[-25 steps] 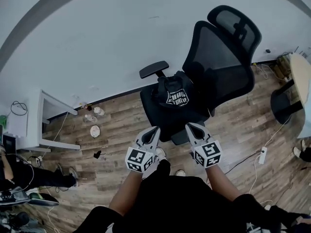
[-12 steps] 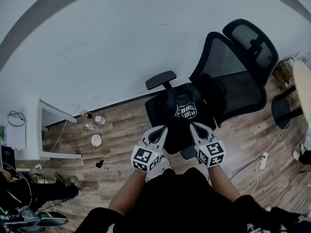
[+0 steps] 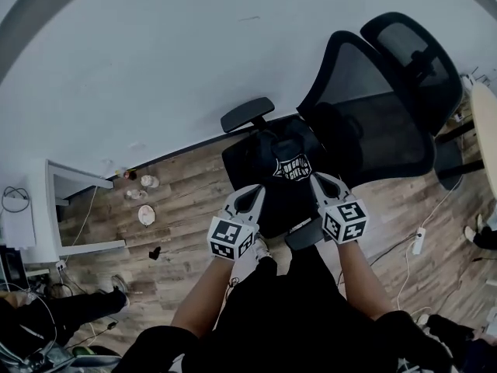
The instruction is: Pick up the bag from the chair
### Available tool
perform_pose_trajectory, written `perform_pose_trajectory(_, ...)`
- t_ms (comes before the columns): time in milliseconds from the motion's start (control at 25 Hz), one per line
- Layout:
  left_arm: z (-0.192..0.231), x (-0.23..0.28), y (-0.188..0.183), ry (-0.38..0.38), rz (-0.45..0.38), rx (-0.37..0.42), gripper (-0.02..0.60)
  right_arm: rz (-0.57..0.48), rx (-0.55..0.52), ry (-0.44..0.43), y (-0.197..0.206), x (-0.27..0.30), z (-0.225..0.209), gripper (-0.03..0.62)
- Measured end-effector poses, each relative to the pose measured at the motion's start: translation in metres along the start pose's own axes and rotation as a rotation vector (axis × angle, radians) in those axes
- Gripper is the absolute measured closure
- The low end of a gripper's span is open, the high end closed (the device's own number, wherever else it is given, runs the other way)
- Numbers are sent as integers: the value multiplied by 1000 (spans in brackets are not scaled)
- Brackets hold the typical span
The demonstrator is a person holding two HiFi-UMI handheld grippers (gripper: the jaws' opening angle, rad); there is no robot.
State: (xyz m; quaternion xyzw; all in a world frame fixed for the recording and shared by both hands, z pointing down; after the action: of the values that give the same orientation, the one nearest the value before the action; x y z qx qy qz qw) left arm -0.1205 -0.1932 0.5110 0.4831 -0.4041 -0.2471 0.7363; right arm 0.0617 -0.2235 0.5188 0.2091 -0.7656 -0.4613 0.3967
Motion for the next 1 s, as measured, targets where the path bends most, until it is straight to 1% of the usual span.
perform_pose_trajectory(160, 13, 33, 11, -34, 61, -3, 560, 60, 11, -35, 14, 23, -23, 574)
perform_pose_trajectory(240, 15, 50, 19, -33, 104, 17, 559, 88, 3, -51, 17, 33, -36, 574)
perform_pose_trajectory(360, 24, 75, 31, -43, 147, 39, 560, 122, -24, -65, 21, 53, -56, 574)
perform_pose_trajectory(520, 39, 102, 48, -60, 207, -4, 558, 172, -61, -100, 35, 76, -77, 574)
perform_pose_trajectory(720, 67, 119, 57, -142, 219, -73, 556, 144, -50, -136, 29, 102, -95, 572)
perform_pose_trajectory(760, 73, 122, 58, -153, 220, -98, 503, 153, -57, -141, 27, 109, -97, 572)
perform_pose_trajectory(800, 80, 127, 60, -159, 224, -125, 365, 171, -65, -145, 26, 117, -100, 546)
perform_pose_trajectory(840, 87, 132, 62, -163, 230, -147, 303, 195, -71, -149, 26, 126, -103, 467)
perform_pose_trajectory(880, 94, 139, 64, -168, 238, -162, 288, 217, -68, -153, 27, 135, -108, 380)
perform_pose_trajectory(920, 100, 147, 66, -171, 247, -172, 263, 235, -53, -155, 29, 144, -114, 326)
perform_pose_trajectory(960, 106, 156, 69, -174, 258, -181, 243, 249, -24, -157, 31, 153, -122, 275)
perform_pose_trajectory(1000, 112, 165, 72, -176, 270, -195, 225, 263, 14, -161, 34, 162, -129, 253)
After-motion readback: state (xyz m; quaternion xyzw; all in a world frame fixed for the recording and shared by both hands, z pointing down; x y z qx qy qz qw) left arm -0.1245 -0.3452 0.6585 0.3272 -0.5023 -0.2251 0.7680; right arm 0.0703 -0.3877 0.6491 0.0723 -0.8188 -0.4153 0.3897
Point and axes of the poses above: the fingertips, and each gripper's own axes: x forward along the fingers, z to its left, y out of its underside, the point moved 4 cm from there along -x, backward along the fingers, and after that the axes turned 5 degrees about -y, right-handed, at the moved point
